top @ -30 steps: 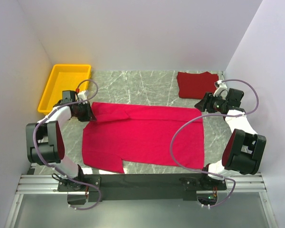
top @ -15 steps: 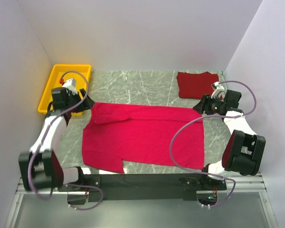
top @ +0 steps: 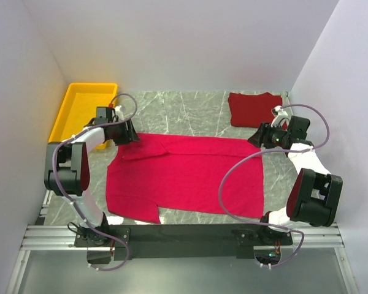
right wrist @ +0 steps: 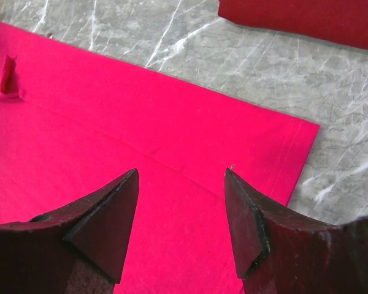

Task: Fold and stack the t-shirts
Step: Fold the tshirt

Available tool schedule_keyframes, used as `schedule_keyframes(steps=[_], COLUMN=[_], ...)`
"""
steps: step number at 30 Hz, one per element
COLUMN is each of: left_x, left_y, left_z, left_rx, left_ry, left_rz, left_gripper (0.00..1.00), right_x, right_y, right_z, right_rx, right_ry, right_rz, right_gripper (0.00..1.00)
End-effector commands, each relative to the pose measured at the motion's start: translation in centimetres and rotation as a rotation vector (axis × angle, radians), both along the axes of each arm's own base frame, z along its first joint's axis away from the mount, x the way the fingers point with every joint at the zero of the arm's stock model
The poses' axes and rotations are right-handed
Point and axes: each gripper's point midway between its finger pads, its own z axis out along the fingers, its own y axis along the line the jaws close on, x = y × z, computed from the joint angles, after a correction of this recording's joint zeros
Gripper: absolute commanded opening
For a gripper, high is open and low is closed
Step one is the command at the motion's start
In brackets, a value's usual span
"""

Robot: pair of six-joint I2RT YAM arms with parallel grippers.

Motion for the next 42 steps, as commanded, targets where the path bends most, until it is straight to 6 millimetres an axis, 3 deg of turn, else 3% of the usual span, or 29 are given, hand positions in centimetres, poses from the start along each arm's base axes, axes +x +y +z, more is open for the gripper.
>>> schedule_keyframes(steps=[1,9,11,19,26,28,30,32,35,38,42], left_x=[-0.1,-5.1,-6.1,-7.9,-12.0,-11.8,-10.1,-7.5,-4.8,-2.5,-1.8], left_y=[-0.8,-2.0,-2.4,-3.5,-6.0,-6.1,-5.2,-4.3,-3.5,-4.1,-5.0], left_z=[0.8,-0.3,-0.3,3.6,3.6,3.5,4.1,5.3,6.3,4.4,2.1], left_rx=[0.049,0.039,0.018,-0.034,-0.19,-0.172,-0.094,-0.032,0.016,0.001,0.024], left_ry=[-0.025,0.015,0.029,-0.082,0.032,0.049,0.01,-0.094,-0.124,-0.065,0.0], left_rz=[-0.076,-0.198,-0.227,-0.307,-0.478,-0.479,-0.387,-0.314,-0.241,-0.256,-0.298], left_gripper=[0.59,0.51,0.44,0.43,0.41,0.42,0.44,0.54,0.57,0.57,0.56], right_x=[0.0,0.1,0.2,0.2,0.3,0.3,0.3,0.3,0.3,0.4,0.1], right_y=[0.0,-0.1,-0.1,-0.1,0.0,-0.1,-0.1,-0.1,0.0,0.2,0.1], right_z=[1.4,1.2,1.4,1.4,1.3,1.4,1.5,1.4,1.3,1.5,1.5], right_rx=[-0.031,-0.028,-0.028,-0.03,-0.021,-0.021,-0.026,-0.023,-0.016,-0.007,-0.017], right_ry=[-0.05,-0.038,-0.038,-0.038,-0.039,-0.04,-0.043,-0.041,-0.038,-0.043,-0.046], right_rz=[0.006,0.006,0.004,0.004,0.003,0.004,0.005,0.007,0.01,0.011,0.01], right_gripper=[0.65,0.65,0.65,0.65,0.65,0.65,0.65,0.65,0.65,0.65,0.65])
